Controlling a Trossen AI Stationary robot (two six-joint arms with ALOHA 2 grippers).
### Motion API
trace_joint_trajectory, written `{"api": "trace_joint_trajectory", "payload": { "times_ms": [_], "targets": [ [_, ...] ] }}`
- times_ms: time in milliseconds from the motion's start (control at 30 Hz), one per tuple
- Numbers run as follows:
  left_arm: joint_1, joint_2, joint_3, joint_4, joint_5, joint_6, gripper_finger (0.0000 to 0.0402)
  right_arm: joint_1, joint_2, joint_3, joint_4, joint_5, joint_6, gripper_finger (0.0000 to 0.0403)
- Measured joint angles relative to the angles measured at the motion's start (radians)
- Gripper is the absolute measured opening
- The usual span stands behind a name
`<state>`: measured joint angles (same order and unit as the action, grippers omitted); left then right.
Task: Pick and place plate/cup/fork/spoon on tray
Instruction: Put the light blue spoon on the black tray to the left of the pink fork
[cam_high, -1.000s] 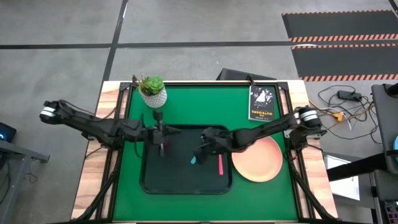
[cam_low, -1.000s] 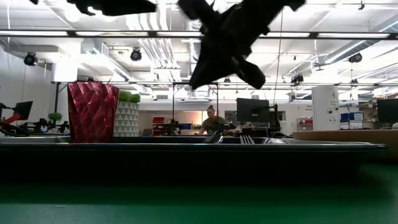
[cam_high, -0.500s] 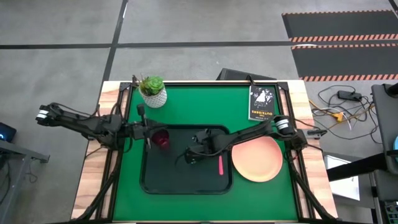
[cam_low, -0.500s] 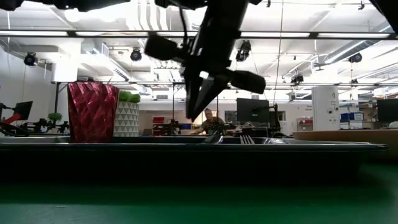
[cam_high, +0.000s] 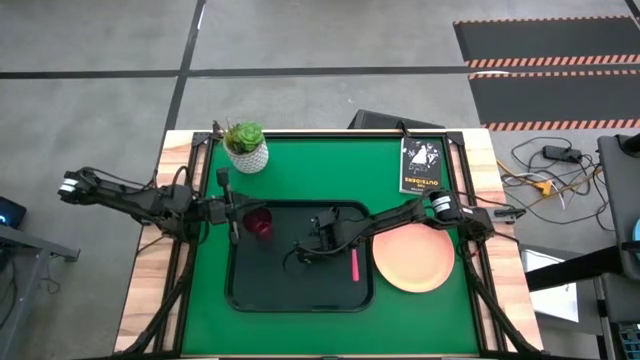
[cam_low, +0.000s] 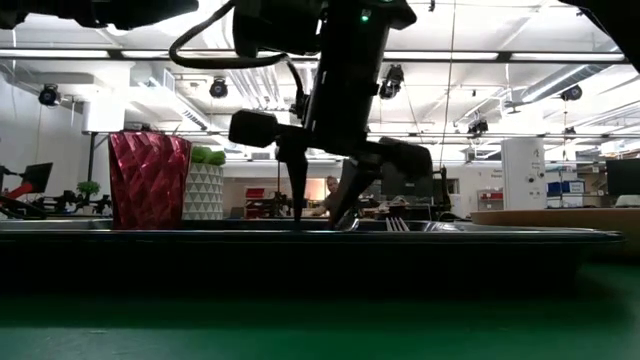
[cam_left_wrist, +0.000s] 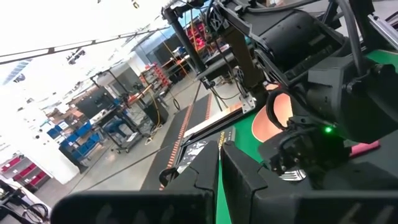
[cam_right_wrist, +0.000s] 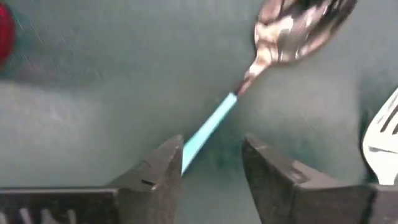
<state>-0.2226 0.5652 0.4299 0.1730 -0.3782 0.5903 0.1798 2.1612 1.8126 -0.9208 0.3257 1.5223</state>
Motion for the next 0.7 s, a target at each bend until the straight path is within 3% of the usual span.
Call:
{"api": "trace_joint_trajectory", "payload": {
  "times_ms": [233, 700],
  "targets": [
    [0.0, -0.004, -0.001, 0.002, 0.0, 0.0, 0.0, -0.019, 0.001, -0.002, 0.027, 0.043, 0.004, 0.0169],
    [0.0, -0.003, -0.007, 0.003, 0.0, 0.048, 0.0, -0.023, 0.034, -0.011, 0.036, 0.085, 0.012, 0.0122]
  ]
}}
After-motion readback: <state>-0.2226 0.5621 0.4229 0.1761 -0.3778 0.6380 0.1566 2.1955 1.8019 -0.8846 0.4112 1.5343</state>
